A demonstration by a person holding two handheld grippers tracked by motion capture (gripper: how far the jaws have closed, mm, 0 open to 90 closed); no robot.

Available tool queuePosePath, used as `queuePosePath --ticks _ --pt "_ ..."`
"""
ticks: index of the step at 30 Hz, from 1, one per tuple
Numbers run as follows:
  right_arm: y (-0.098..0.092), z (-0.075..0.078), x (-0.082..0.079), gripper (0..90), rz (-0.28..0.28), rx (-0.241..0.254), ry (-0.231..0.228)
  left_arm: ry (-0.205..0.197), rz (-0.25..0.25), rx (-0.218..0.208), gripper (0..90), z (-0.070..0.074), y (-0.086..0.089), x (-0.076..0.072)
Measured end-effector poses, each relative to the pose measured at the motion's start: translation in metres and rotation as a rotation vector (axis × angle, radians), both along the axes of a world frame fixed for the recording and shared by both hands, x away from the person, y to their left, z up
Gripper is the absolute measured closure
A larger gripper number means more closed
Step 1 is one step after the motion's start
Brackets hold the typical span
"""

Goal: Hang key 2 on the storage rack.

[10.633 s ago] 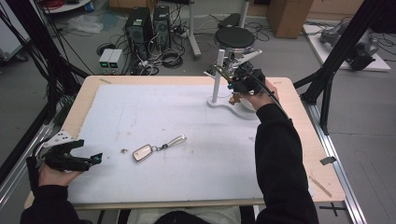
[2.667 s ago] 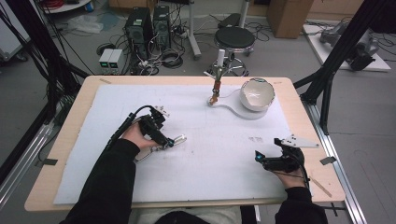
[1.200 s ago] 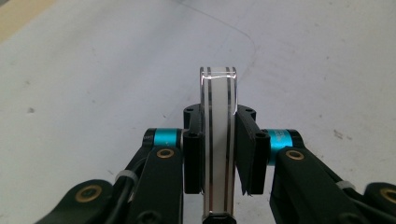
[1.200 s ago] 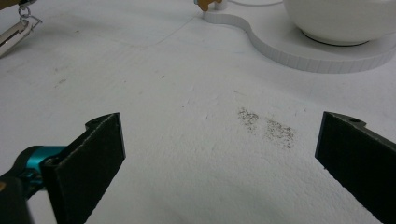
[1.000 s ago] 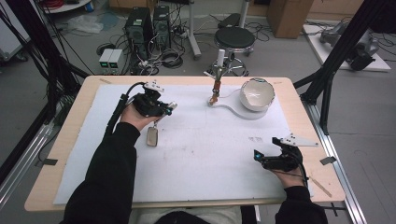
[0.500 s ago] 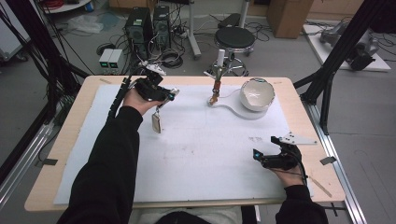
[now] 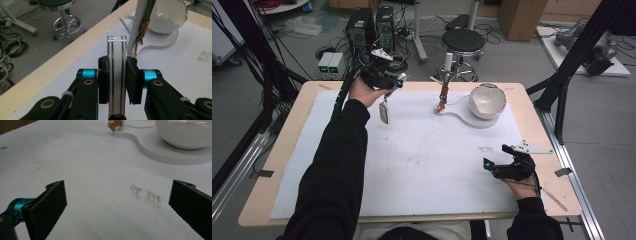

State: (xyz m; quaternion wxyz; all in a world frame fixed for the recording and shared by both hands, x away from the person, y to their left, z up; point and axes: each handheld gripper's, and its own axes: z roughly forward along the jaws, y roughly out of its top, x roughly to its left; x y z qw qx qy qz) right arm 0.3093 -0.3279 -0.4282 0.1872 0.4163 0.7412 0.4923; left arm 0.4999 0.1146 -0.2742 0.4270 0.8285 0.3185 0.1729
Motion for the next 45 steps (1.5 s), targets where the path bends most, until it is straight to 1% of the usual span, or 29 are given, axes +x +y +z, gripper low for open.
queuePosePath --ticks 2,3,6,7,8,9,10,12,15,19,21,23,25,27,28,30,31,33,35,36,39,41,45 --pt "0.001 0.0 0.001 0.5 0.008 -0.002 -0.003 0.002 0.008 -0.012 74.3 0.004 -0.002 0.005" --pt "0.002 0.0 0.0 0.5 0.01 0.001 0.005 -0.003 0.013 -0.016 74.3 0.006 -0.004 0.007" --pt "0.003 0.002 0.0 0.5 0.016 0.001 0.0 -0.001 0.0 -0.03 74.3 0.012 -0.01 0.014" --pt "0.003 0.002 0.0 0.5 0.015 0.003 0.002 -0.002 -0.008 -0.027 74.3 0.015 -0.012 0.015" --pt "0.003 0.001 0.0 0.5 0.015 0.004 0.005 -0.014 -0.007 -0.03 74.3 0.017 -0.015 0.017" --pt "0.002 0.001 0.0 0.5 0.01 0.004 0.007 -0.015 -0.002 -0.035 74.3 0.019 -0.017 0.019" --pt "0.002 0.001 0.001 0.6 0.009 0.002 0.003 -0.014 0.001 -0.03 74.3 0.021 -0.019 0.021" --pt "0.001 0.001 0.001 0.5 0.009 -0.001 0.005 -0.031 0.005 -0.01 74.3 0.024 -0.024 0.025" --pt "0.002 0.0 0.0 0.5 0.009 -0.003 0.007 -0.05 0.008 -0.037 74.3 0.029 -0.03 0.031" --pt "0.001 0.001 -0.001 0.5 0.007 -0.005 0.005 -0.055 0.022 -0.032 74.3 0.033 -0.039 0.039" --pt "0.001 0.001 -0.001 0.5 0.003 0.0 0.004 -0.058 0.026 -0.035 74.3 0.033 -0.044 0.044" --pt "0.0 0.001 0.0 0.5 -0.002 0.006 0.001 -0.059 0.041 -0.039 74.3 0.032 -0.049 0.048" --pt "0.001 0.001 0.001 0.5 -0.001 0.008 0.003 -0.06 0.056 -0.03 74.3 0.03 -0.055 0.053" --pt "0.002 0.001 0.0 0.5 0.001 0.008 0.008 -0.05 0.063 -0.043 74.3 0.028 -0.061 0.057" --pt "0.002 0.001 0.0 0.6 0.001 0.01 0.007 -0.046 0.06 -0.041 74.3 0.028 -0.064 0.059" --pt "0.001 0.001 0.0 0.5 0.002 0.007 0.008 -0.051 0.065 -0.022 74.3 0.027 -0.071 0.061" --pt "0.001 0.001 0.0 0.5 0.001 0.007 0.002 -0.05 0.062 -0.026 74.3 0.026 -0.073 0.061" --pt "0.0 0.001 0.0 0.5 -0.001 0.004 0.006 -0.057 0.059 -0.038 74.4 0.025 -0.078 0.063" --pt "-0.001 0.002 0.0 0.5 -0.004 0.005 0.006 -0.058 0.064 -0.058 74.4 0.022 -0.082 0.067" --pt "-0.001 0.002 0.0 0.5 -0.008 0.007 0.006 -0.064 0.069 -0.054 74.4 0.021 -0.083 0.069" --pt "-0.001 0.002 -0.001 0.5 -0.008 0.005 0.001 -0.066 0.088 -0.06 74.3 0.019 -0.088 0.076" --pt "-0.002 0.003 -0.001 0.5 -0.012 0.007 0.005 -0.069 0.085 -0.056 74.3 0.018 -0.094 0.08" --pt "-0.006 0.002 -0.001 0.5 -0.021 0.01 0.005 -0.074 0.071 -0.067 74.4 0.017 -0.107 0.084"
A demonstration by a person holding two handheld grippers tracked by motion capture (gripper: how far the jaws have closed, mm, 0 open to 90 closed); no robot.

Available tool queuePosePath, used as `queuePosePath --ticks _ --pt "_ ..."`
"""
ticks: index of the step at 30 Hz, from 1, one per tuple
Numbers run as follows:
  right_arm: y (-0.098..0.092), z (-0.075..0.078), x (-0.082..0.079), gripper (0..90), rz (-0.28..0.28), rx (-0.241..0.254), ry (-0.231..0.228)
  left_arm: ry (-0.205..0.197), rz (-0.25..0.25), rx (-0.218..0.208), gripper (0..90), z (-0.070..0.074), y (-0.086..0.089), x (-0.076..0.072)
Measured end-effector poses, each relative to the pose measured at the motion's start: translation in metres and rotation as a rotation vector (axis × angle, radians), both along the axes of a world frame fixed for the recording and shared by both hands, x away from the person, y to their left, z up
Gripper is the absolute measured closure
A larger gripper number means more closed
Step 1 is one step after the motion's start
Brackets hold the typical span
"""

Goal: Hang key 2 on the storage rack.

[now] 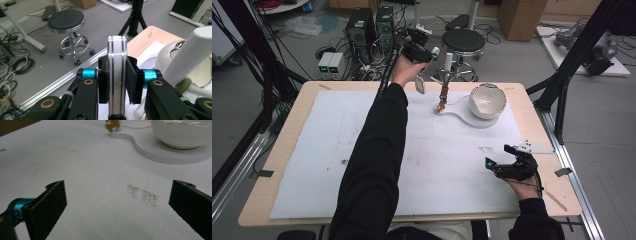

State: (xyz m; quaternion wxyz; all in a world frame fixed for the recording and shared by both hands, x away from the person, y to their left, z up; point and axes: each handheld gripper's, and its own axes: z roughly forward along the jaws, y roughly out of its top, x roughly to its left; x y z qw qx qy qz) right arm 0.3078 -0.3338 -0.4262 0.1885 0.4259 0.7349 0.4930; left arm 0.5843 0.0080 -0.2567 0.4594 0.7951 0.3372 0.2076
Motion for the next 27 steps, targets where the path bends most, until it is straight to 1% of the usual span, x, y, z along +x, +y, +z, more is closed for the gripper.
queuePosePath --ticks 2,4,5,8,9,11,13,16,19,22,25,27 --pt "-0.002 0.0 0.0 0.5 -0.006 0.006 0.001 -0.005 -0.003 0.005 74.4 0.0 -0.004 0.001" --pt "-0.002 0.0 0.0 0.5 -0.007 0.003 0.001 -0.009 0.011 0.016 74.4 -0.001 -0.008 0.002" --pt "-0.001 0.0 -0.001 0.5 -0.006 0.003 0.002 -0.008 0.02 0.009 74.4 -0.002 -0.009 0.002" --pt "-0.001 -0.001 -0.002 0.5 -0.001 -0.006 0.004 -0.007 0.049 0.009 74.4 -0.002 -0.011 0.002" --pt "-0.001 -0.001 -0.002 0.6 0.002 -0.009 0.001 0.0 0.056 -0.005 74.4 -0.002 -0.012 0.002" --pt "-0.001 -0.001 -0.002 0.6 0.0 -0.009 0.0 -0.004 0.069 -0.02 74.3 0.0 -0.014 0.001" --pt "-0.001 -0.001 -0.002 0.5 -0.001 -0.004 0.004 0.0 0.071 -0.03 74.4 0.001 -0.015 0.0" --pt "-0.001 -0.002 -0.001 0.5 0.0 -0.004 0.002 0.001 0.078 -0.03 74.3 0.001 -0.018 -0.002" --pt "0.0 -0.002 -0.001 0.6 0.004 -0.004 0.008 0.004 0.085 -0.048 74.3 0.001 -0.021 -0.003" --pt "-0.001 -0.002 -0.001 0.6 0.001 0.001 0.013 0.001 0.09 -0.044 74.3 0.0 -0.025 -0.004" --pt "-0.001 -0.002 -0.001 0.6 0.003 0.0 0.012 0.026 0.123 -0.047 74.4 -0.003 -0.027 -0.002" --pt "-0.002 -0.002 -0.001 0.5 0.001 0.0 0.009 0.032 0.128 -0.06 74.3 -0.005 -0.029 -0.002"
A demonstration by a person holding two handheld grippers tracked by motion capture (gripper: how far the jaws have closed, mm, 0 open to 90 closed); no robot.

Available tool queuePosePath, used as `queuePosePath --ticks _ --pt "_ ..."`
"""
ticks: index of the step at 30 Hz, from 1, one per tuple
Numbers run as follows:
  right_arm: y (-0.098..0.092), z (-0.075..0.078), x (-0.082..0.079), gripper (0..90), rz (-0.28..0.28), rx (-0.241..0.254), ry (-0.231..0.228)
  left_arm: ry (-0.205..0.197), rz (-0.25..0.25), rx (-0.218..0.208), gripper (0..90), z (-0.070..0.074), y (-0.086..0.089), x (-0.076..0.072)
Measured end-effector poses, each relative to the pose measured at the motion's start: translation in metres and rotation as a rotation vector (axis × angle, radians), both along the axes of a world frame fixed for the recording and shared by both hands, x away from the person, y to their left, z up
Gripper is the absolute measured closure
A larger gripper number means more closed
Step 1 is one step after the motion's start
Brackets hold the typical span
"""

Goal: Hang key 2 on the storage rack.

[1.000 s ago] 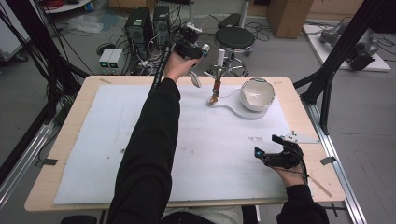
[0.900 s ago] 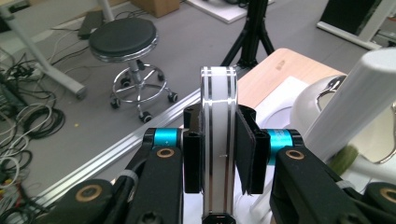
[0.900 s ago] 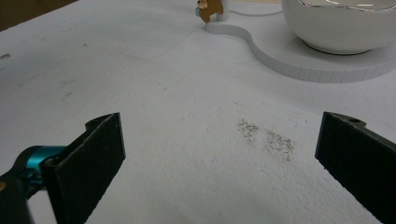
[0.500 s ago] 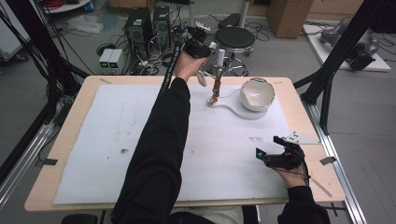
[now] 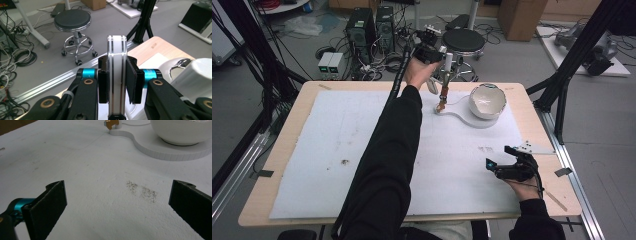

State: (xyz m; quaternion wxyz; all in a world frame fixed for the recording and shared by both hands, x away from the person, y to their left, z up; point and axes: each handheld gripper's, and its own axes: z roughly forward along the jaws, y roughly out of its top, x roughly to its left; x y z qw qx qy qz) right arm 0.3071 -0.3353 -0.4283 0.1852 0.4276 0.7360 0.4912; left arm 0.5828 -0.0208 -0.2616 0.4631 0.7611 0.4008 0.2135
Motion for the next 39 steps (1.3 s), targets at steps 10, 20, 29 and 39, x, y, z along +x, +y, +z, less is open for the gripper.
queuePosePath --ticks 10,20,29,39 --pt "-0.002 0.001 -0.001 0.6 -0.007 0.006 0.003 0.0 0.084 -0.031 74.3 0.001 -0.011 -0.006" --pt "-0.005 0.001 -0.001 0.5 -0.012 0.01 -0.004 0.026 0.094 -0.069 74.1 -0.008 -0.006 -0.006" --pt "-0.004 0.001 -0.001 0.5 -0.011 0.01 0.0 0.036 0.113 -0.128 31.4 -0.005 0.019 -0.004" --pt "-0.003 0.0 0.0 0.6 -0.005 0.012 0.009 0.053 0.063 -0.051 1.7 -0.009 0.048 -0.007"
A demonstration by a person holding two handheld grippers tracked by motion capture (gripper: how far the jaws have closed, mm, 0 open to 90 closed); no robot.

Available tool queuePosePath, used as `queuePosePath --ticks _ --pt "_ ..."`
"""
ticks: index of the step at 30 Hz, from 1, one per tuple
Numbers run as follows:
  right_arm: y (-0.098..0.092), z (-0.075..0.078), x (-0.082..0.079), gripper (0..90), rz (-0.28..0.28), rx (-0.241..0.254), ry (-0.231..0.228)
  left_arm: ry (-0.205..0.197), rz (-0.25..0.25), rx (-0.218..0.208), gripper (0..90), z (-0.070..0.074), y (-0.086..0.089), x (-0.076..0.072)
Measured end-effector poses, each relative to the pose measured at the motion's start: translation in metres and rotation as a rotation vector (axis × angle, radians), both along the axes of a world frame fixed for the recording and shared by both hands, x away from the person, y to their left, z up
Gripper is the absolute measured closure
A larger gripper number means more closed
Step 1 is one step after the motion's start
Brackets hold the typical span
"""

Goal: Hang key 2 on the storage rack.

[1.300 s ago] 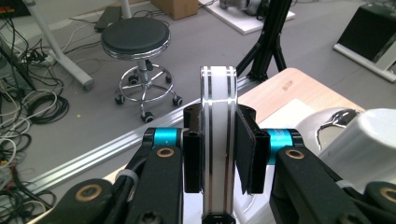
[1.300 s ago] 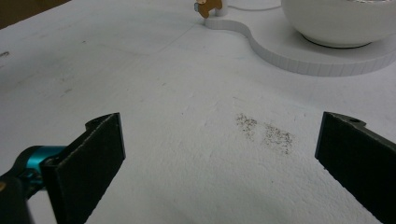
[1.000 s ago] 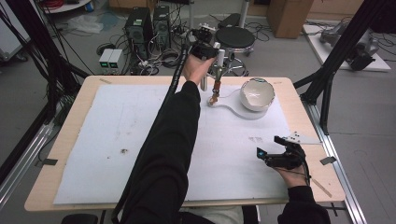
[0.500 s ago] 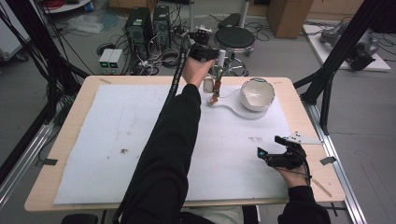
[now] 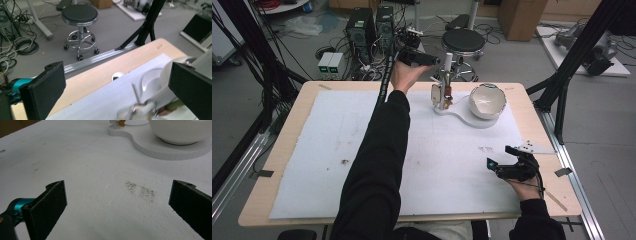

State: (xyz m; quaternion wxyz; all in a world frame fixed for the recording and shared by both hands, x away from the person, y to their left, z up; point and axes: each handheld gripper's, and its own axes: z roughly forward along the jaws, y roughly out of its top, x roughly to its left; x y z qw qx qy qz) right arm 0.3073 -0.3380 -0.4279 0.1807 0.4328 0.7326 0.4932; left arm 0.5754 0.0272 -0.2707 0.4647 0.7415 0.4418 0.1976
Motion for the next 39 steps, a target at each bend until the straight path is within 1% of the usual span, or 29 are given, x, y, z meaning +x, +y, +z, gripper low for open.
queuePosePath --ticks 1,3,4,8,10,13,15,17,18,20,21,25,29,33,39 --pt "0.0 0.0 0.0 0.5 -0.001 0.006 0.007 0.006 -0.005 0.003 1.6 -0.001 0.001 0.0" --pt "0.0 0.0 0.0 0.6 -0.002 0.0 0.0 0.016 -0.026 0.017 1.6 -0.002 0.006 -0.002" --pt "0.0 0.0 0.0 0.5 -0.003 0.003 0.005 0.014 -0.034 0.02 1.7 -0.002 0.007 -0.003" --pt "0.0 0.0 0.001 0.5 0.002 -0.001 0.003 0.001 -0.073 0.024 1.7 -0.004 0.013 -0.008" --pt "-0.001 0.0 0.002 0.6 0.0 0.001 0.0 -0.016 -0.103 0.036 1.7 -0.005 0.015 -0.012" --pt "-0.001 0.0 0.002 0.5 -0.003 0.003 0.0 -0.017 -0.139 0.032 1.7 -0.005 0.019 -0.016" --pt "-0.001 0.0 0.003 0.5 -0.002 0.003 0.001 -0.015 -0.149 0.035 1.7 -0.004 0.02 -0.019" --pt "-0.001 0.0 0.003 0.5 -0.001 0.004 0.003 -0.013 -0.155 0.03 1.6 -0.004 0.021 -0.021" --pt "-0.001 0.0 0.003 0.5 0.002 0.002 -0.001 -0.014 -0.16 0.035 1.7 -0.005 0.021 -0.023" --pt "0.0 0.0 0.003 0.5 -0.001 0.004 0.007 -0.016 -0.174 0.044 1.7 -0.006 0.022 -0.028" --pt "0.0 0.0 0.004 0.5 -0.002 0.005 0.001 -0.012 -0.179 0.047 1.7 -0.007 0.022 -0.029" --pt "0.0 0.0 0.004 0.5 0.003 -0.002 0.004 -0.003 -0.189 0.063 1.7 -0.011 0.025 -0.035" --pt "0.0 0.0 0.003 0.6 0.001 0.002 0.008 0.005 -0.217 0.056 1.7 -0.014 0.028 -0.041" --pt "0.001 0.0 0.003 0.5 0.004 -0.001 0.007 -0.001 -0.241 0.064 1.7 -0.017 0.031 -0.048" --pt "0.001 0.0 0.003 0.5 0.002 0.005 0.015 0.016 -0.232 0.072 1.7 -0.027 0.04 -0.052"
